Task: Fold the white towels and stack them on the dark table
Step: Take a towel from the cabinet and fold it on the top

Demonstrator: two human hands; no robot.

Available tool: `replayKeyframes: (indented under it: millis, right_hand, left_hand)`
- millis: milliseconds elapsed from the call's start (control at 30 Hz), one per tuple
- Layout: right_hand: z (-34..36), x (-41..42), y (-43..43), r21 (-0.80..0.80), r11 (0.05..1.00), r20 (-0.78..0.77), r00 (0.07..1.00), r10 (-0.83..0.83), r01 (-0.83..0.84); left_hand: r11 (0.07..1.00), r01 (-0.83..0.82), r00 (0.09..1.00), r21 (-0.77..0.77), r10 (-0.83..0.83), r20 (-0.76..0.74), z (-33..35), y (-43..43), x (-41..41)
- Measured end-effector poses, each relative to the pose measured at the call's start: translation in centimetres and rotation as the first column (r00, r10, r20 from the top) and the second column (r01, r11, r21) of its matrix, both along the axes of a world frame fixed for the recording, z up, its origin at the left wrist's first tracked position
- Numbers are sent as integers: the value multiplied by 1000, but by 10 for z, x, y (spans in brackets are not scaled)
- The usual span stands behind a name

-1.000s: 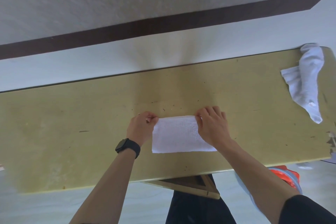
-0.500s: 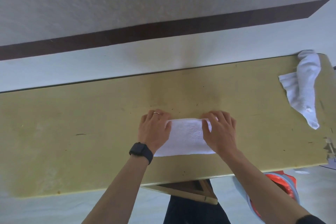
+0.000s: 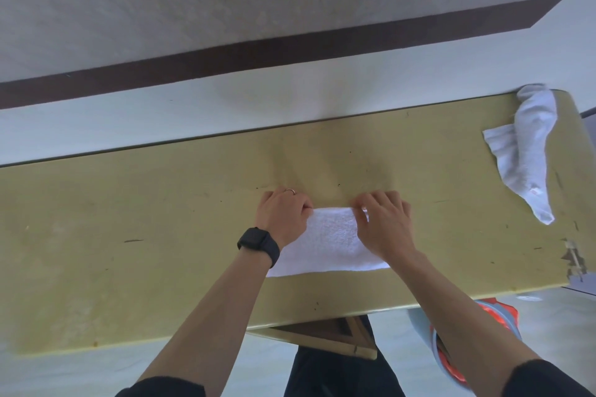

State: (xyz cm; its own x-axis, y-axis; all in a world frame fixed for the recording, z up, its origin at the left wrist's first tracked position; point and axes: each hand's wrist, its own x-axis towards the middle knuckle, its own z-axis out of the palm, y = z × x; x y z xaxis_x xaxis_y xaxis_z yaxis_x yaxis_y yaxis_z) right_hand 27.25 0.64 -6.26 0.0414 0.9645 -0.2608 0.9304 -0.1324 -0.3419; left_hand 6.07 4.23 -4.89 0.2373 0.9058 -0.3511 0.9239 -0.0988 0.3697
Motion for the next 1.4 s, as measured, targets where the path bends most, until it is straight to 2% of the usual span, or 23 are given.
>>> replayKeyframes:
  millis: [233, 333, 400, 467, 633, 767, 933, 1033, 1100, 1267, 1400]
  right_hand:
    - [1, -1, 5, 4, 999, 0, 999, -45, 45]
    - [5, 1, -5, 125, 983, -83, 989, -126, 136]
    - [3, 0, -22, 237, 968, -70, 995, -66, 81]
    - [-6, -2, -41, 264, 964, -15, 999, 32, -27]
    - [-29, 1, -58, 31, 995, 86, 992, 90, -93]
    - [-33, 3, -57, -32, 992, 119, 985, 122, -119]
    - [-25, 10, -62, -50, 995, 84, 992, 90, -86]
    - [-12, 16, -76, -36, 991, 174, 976, 134, -130]
    - [-1, 16, -90, -29, 992, 178, 975, 129, -126]
    - [9, 2, -127, 61, 976, 91, 975, 201, -207]
    - [4, 4, -132, 288, 927, -55, 962, 268, -241]
  left_hand:
    - [1000, -18, 999, -25, 17, -34, 2, 1, 4]
    - [993, -56, 998, 105, 58, -13, -1, -17, 4]
    - [969, -111, 993, 220, 116, -13, -5, -40, 4]
    - [956, -141, 989, 258, 148, -7, -13, -66, 10]
    - [970, -236, 964, 65, 242, -110, -39, -99, 15]
    - [978, -204, 964, 41, 208, -163, -44, -96, 8]
    - [965, -262, 963, -7, 261, -71, -37, -88, 9]
    - [983, -182, 973, 33, 185, -136, -32, -67, 7]
    - [994, -92, 976, 61, 102, -193, -29, -51, 10]
    - [987, 43, 988, 155, -19, -156, -16, -40, 27]
    - [950, 74, 997, 303, -59, -59, -19, -99, 11]
